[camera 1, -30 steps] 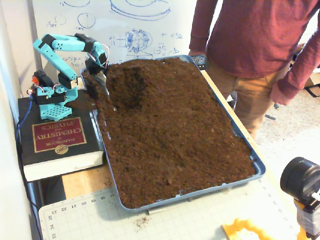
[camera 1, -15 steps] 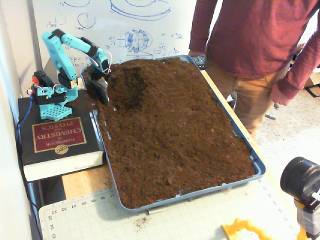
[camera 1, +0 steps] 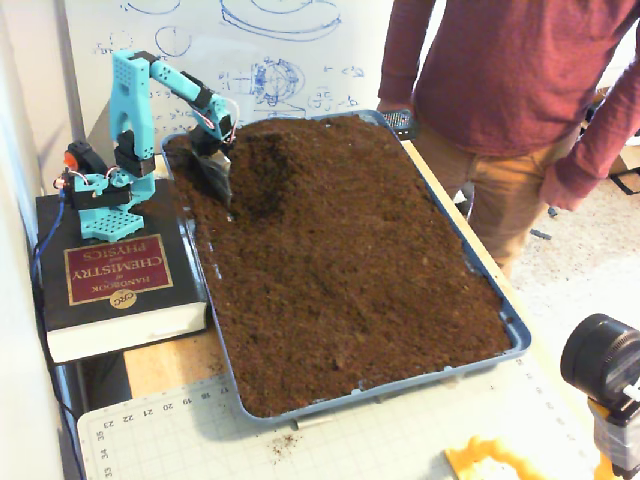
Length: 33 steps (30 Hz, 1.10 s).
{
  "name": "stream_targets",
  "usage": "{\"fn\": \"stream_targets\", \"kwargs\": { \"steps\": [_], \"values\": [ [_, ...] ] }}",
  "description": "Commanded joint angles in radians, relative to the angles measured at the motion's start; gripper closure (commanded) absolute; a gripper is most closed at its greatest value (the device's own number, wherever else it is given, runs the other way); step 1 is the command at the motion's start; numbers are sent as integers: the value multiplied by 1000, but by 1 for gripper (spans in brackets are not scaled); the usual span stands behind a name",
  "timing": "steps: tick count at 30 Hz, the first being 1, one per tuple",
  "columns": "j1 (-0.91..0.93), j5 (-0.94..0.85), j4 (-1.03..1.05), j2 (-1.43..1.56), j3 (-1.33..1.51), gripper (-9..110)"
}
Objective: Build a berm.
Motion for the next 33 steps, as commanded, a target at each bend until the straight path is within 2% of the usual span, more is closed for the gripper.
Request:
{"fn": "stream_targets", "kwargs": {
  "steps": [1, 16, 33],
  "values": [
    [-3, 14, -77, -43, -173, 101],
    [153, 15, -77, -172, -430, 101],
    [189, 15, -67, -158, -598, 101]
  ]
}}
